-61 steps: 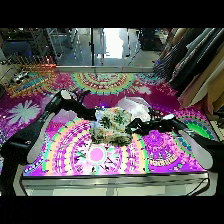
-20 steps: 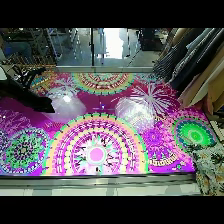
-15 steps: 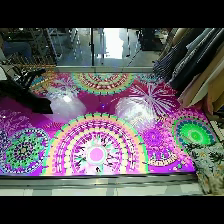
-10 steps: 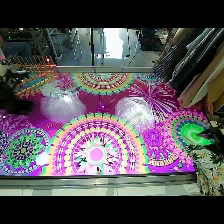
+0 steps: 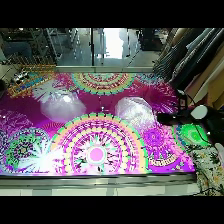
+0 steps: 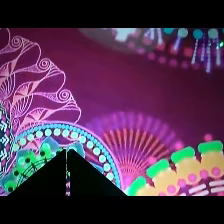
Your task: Fold the clothes and pants, and hang the long-sleeved shirts on hangers.
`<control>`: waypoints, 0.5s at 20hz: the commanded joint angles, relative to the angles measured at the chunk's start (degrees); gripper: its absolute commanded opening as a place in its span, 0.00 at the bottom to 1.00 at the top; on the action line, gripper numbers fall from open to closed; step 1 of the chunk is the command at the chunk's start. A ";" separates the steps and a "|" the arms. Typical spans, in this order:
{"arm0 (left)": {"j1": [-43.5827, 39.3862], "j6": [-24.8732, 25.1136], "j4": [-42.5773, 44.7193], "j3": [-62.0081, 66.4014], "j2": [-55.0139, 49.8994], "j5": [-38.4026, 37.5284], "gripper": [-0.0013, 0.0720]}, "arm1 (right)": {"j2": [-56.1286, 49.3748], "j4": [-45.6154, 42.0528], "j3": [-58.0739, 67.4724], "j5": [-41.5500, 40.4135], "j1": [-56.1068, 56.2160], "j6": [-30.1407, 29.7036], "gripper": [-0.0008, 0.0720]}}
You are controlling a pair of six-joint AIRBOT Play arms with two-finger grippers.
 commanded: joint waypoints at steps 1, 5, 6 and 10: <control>0.37 -2.56 0.72 0.02 0.31 4.24 0.04 | 0.00 -0.79 0.07 -17.46 5.79 -0.15 0.03; 0.37 -2.58 0.72 0.02 0.31 4.24 0.04 | 0.00 -0.85 0.07 -25.38 5.81 -0.15 0.03; 0.37 -2.58 0.72 0.02 0.31 4.24 0.04 | 0.00 -0.83 0.07 -26.34 5.81 -0.15 0.03; 0.37 -2.56 0.72 0.02 0.31 4.24 0.04 | 0.00 -0.83 0.07 -27.10 5.79 -0.15 0.03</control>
